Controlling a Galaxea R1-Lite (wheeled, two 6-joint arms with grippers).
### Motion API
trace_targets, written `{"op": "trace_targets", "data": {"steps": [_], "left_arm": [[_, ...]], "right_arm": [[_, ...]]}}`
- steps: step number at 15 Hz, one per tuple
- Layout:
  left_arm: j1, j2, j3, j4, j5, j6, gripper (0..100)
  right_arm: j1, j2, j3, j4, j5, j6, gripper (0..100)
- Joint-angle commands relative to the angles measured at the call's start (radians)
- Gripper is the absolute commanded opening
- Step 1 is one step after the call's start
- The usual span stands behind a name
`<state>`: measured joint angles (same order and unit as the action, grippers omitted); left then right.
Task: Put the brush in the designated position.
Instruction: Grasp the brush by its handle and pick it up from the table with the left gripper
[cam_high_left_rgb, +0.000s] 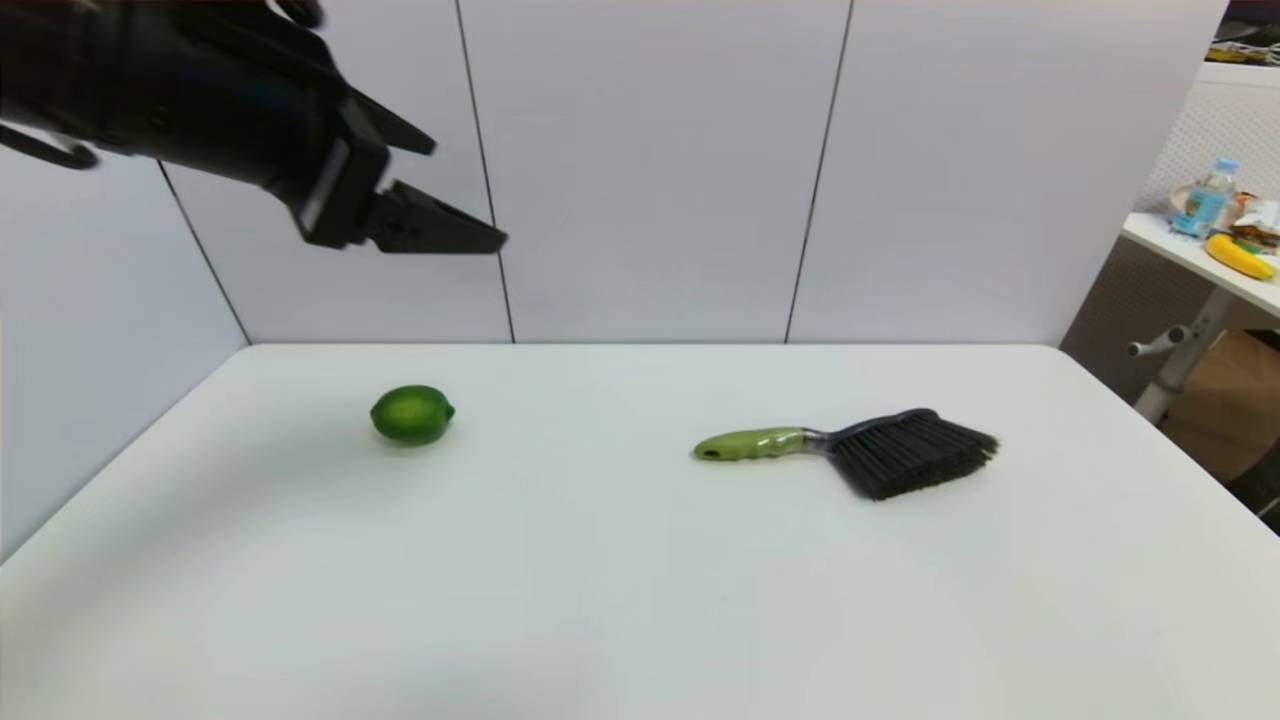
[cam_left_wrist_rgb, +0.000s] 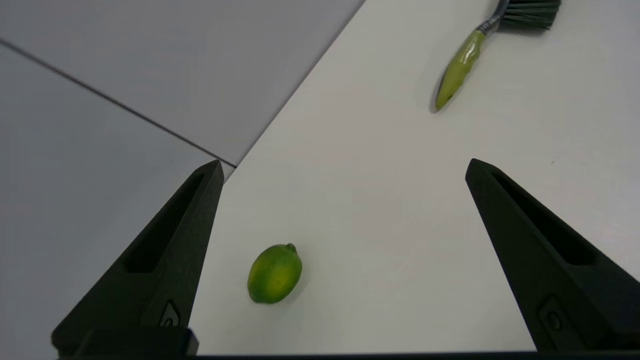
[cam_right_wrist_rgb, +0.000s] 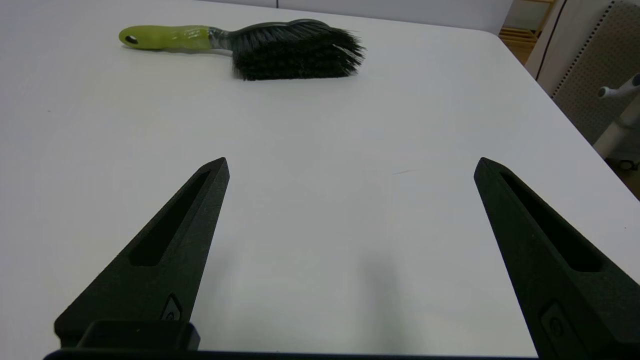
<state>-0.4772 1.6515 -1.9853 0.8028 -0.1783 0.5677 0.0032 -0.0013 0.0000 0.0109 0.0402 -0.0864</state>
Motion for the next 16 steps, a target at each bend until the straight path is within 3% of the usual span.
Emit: {"op": "trace_targets", "data": {"steps": [1,7,12,16], "left_arm": [[-0.103,0.346,-0.001,-0.040,-0.156,0.235,100],[-0.227,0.570,-0.001,-0.157,-0.201,0.371,100],[-0.287,0.676,-0.001,-0.269,-0.221,0.376,100],[-0.299,0.702,-0.001,-0.270,-0.227,0.350,100]], "right_arm": [[0.000,0.001,0.002,0.000,0.001,-0.001,100],[0.001,0.001,0.002,0.000,0.000,-0.001,100],[0.000,0.001,0.002,0.000,0.000,-0.001,100],[0.001,0.001,0.002,0.000,0.000,-0.001,100]]}}
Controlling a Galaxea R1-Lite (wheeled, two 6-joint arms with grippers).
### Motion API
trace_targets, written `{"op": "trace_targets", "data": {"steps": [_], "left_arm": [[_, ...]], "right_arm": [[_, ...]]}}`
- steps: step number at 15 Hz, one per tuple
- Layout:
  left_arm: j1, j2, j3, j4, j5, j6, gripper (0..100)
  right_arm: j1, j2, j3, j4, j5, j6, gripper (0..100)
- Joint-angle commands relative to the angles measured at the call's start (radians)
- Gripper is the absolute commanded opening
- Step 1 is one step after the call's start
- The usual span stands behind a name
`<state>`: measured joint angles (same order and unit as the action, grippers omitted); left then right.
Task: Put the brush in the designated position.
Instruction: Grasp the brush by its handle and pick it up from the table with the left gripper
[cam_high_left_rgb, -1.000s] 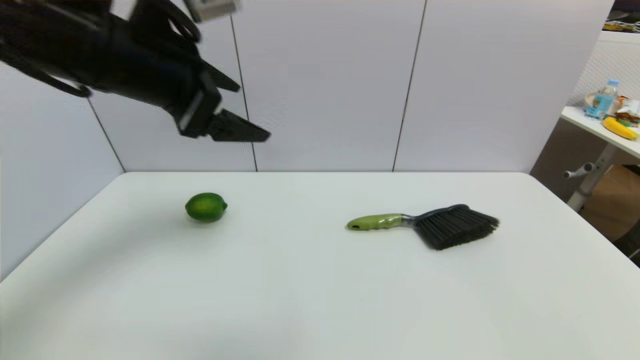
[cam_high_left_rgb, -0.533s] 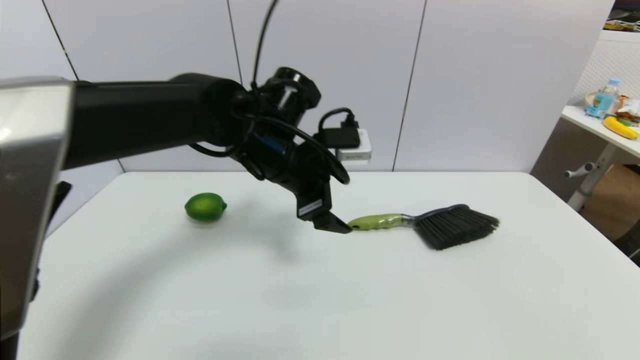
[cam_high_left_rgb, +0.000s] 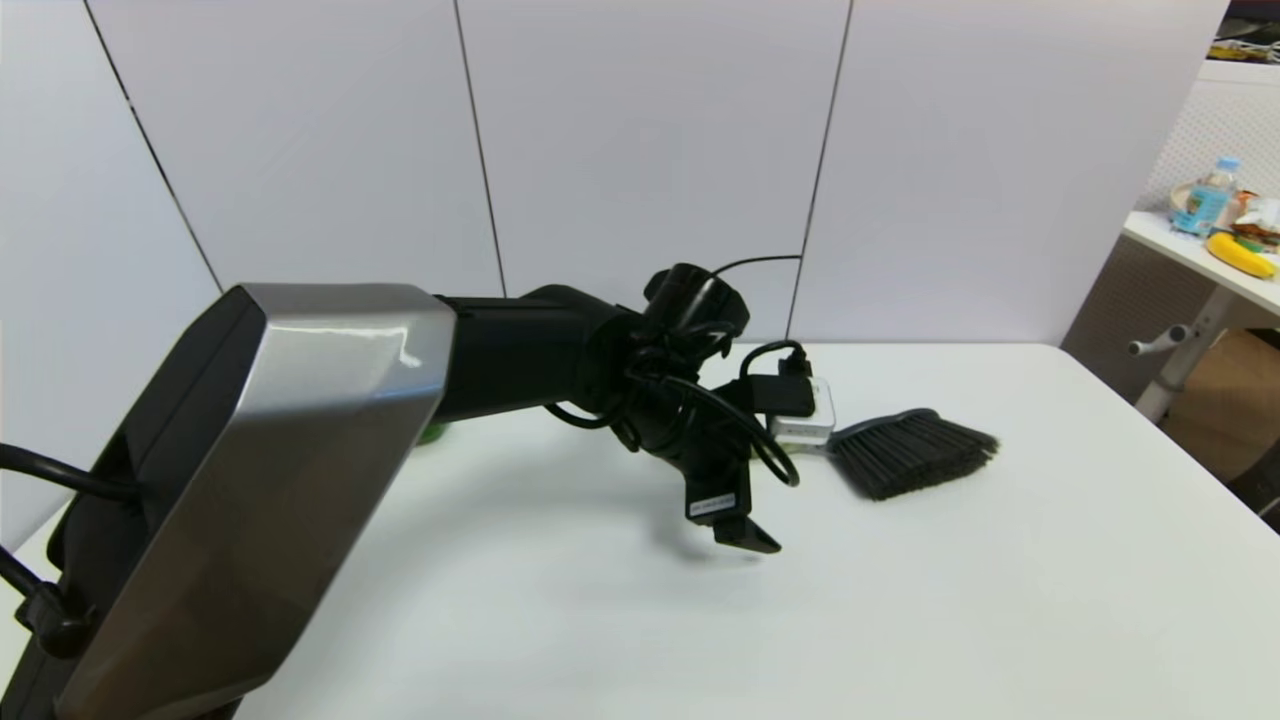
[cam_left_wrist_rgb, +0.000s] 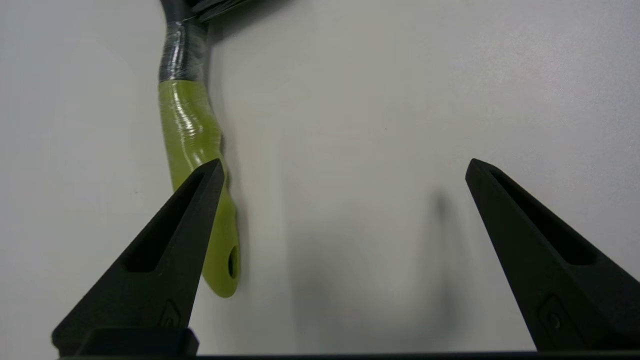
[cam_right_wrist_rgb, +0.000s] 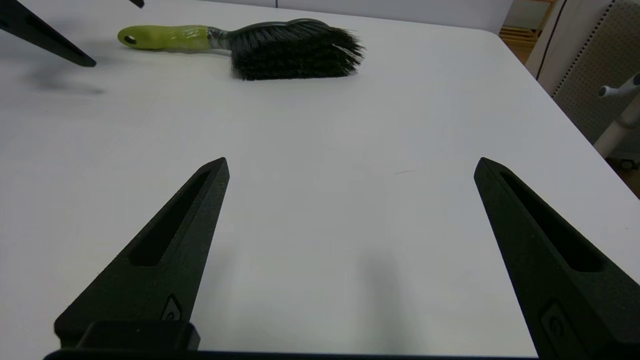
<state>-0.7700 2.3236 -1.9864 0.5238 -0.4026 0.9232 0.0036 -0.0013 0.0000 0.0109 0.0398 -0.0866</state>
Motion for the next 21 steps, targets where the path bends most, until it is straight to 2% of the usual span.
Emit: {"op": "trace_targets", "data": {"steps": [1,4,10,18,21], "left_arm": [[-0.006,0.022,0.000,0.022,-0.001,-0.024,100],[0.001,-0.006,0.000,0.081,0.005,-0.053,100],[0.014,-0.026,-0.002,0.044,-0.016,-0.210,100],[0.044,0.111,0.000,-0.413,-0.116,-0.412,100],[0.054,0.151,0.000,-0.522,-0.134,-0.500,100]], "right_arm": [[0.001,0.001,0.002,0.000,0.002,-0.001,100],[0.001,0.001,0.002,0.000,0.000,-0.001,100],[0.001,0.001,0.002,0.000,0.002,-0.001,100],[-0.001,0.001,0.002,0.000,0.002,-0.001,100],[-0.001,0.001,0.002,0.000,0.000,-0.001,100]]}}
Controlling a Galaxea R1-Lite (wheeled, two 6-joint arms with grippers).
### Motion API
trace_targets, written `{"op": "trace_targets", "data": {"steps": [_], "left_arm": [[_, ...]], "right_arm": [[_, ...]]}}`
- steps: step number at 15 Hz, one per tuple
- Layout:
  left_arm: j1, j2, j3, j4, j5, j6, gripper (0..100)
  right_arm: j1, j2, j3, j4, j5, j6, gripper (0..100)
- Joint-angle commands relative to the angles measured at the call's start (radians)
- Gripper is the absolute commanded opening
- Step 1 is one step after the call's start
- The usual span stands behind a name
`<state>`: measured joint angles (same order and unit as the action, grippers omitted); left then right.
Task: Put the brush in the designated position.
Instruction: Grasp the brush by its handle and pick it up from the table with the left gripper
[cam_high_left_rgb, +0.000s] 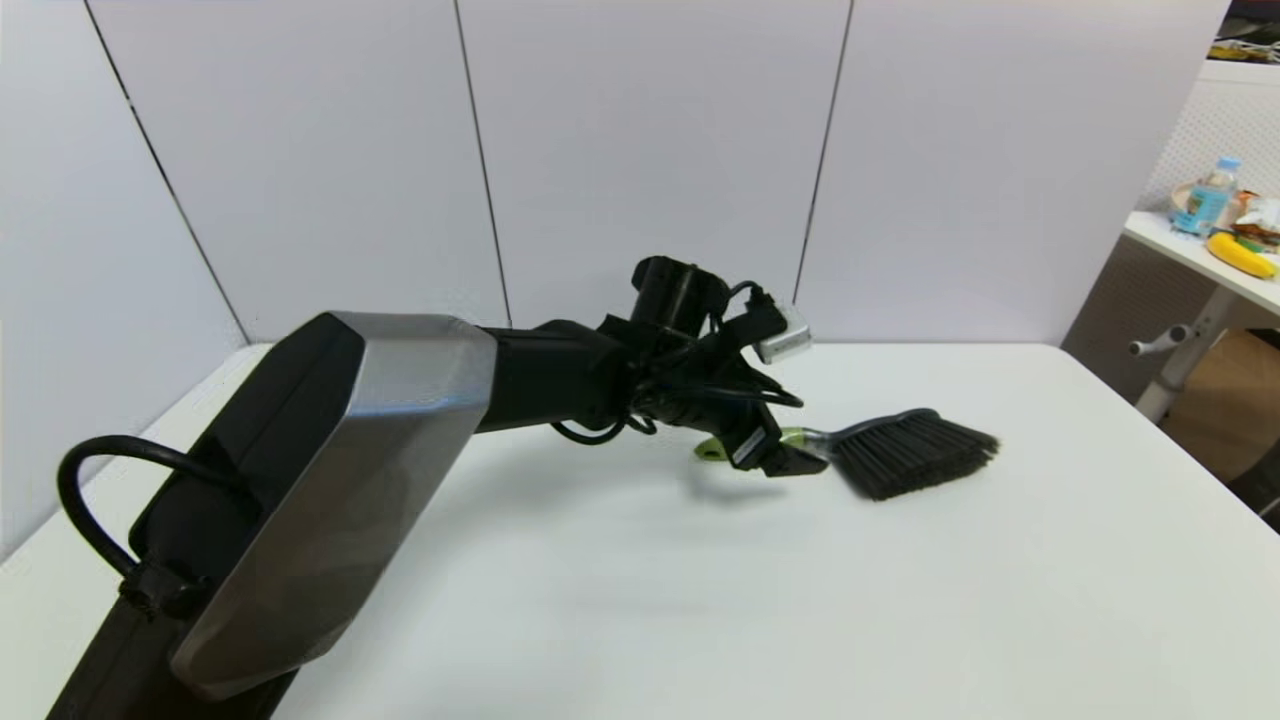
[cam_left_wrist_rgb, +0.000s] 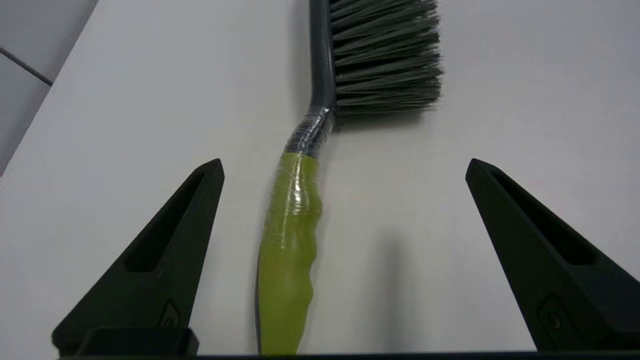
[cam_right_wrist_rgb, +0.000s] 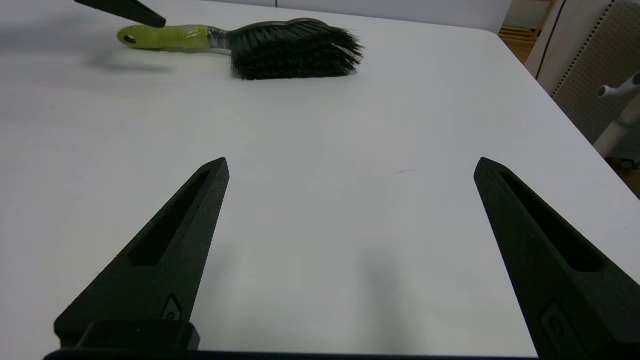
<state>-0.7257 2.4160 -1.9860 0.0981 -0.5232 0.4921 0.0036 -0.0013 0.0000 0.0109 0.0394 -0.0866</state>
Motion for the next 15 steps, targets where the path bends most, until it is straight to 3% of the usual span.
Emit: {"op": "trace_targets", "data": {"steps": [1,4,15], "left_arm": [[0.012,0.071,-0.001,-0.126,-0.015,-0.101,100],[0.012,0.101,-0.001,-0.239,-0.075,-0.234,100],[0.051,0.150,-0.001,-0.241,-0.179,-0.273,100]], "right_arm": [[0.001,0.001,0.002,0.000,0.002,-0.001,100],[0.001,0.001,0.002,0.000,0.002,-0.001,100],[0.001,0.001,0.002,0.000,0.002,-0.001,100]]}}
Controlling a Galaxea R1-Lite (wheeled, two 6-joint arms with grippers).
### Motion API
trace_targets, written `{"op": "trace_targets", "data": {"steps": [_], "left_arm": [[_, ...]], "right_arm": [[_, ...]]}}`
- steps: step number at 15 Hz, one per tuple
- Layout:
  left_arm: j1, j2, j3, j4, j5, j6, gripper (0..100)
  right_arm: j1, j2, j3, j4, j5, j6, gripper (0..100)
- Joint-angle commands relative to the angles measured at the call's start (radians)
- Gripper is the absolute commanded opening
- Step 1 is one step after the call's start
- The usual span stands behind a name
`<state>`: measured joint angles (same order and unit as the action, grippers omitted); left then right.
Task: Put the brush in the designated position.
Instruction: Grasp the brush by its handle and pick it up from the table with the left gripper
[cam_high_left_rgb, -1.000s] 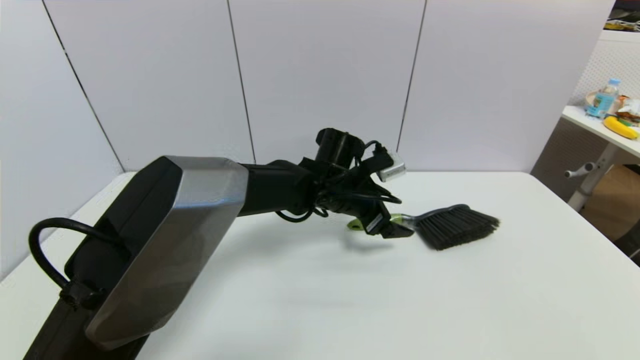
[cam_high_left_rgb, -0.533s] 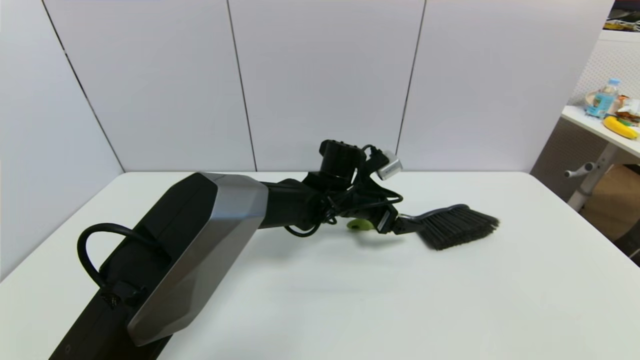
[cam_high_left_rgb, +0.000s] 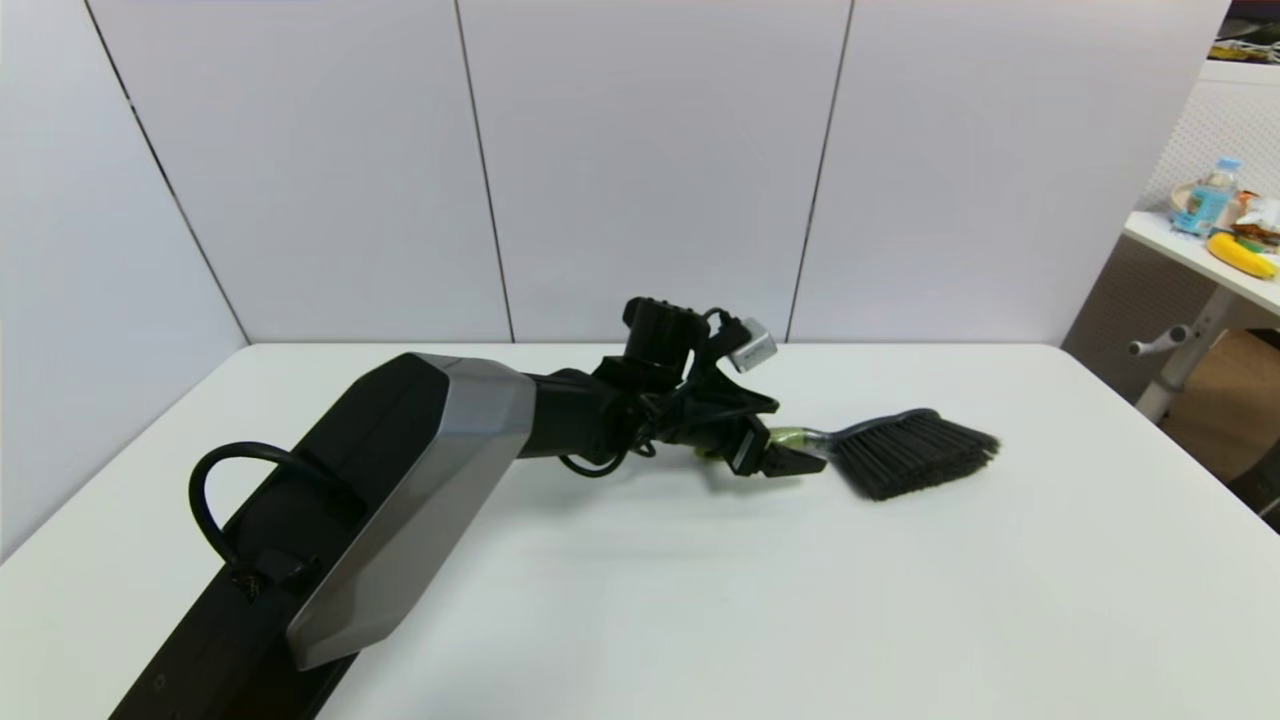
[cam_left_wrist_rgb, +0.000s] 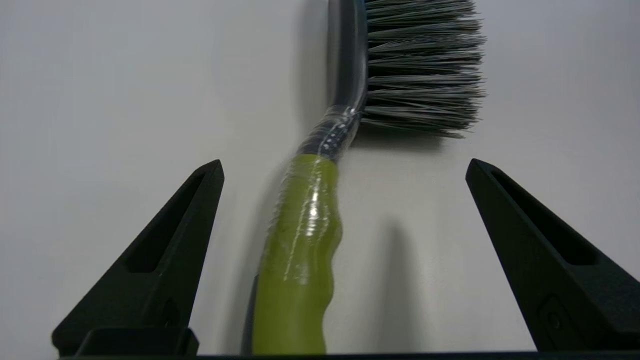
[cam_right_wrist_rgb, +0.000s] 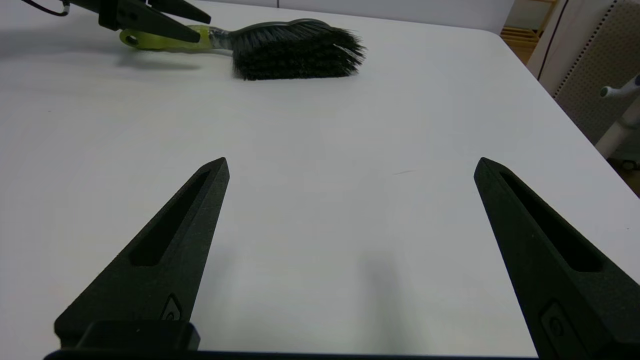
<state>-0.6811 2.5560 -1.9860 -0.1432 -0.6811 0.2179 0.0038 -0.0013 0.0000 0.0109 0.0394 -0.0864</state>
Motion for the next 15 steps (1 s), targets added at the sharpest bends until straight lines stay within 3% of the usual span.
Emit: {"op": "trace_targets", "data": {"steps": [1,15], "left_arm": [[0.011,0.010,-0.001,0.001,-0.020,0.003,100],[0.023,0.041,-0.001,-0.004,-0.015,0.012,100]], "right_arm": [[0.001,0.001,0.002,0.000,0.002,-0.001,100],[0.001,0.001,0.002,0.000,0.001,-0.001,100]]}}
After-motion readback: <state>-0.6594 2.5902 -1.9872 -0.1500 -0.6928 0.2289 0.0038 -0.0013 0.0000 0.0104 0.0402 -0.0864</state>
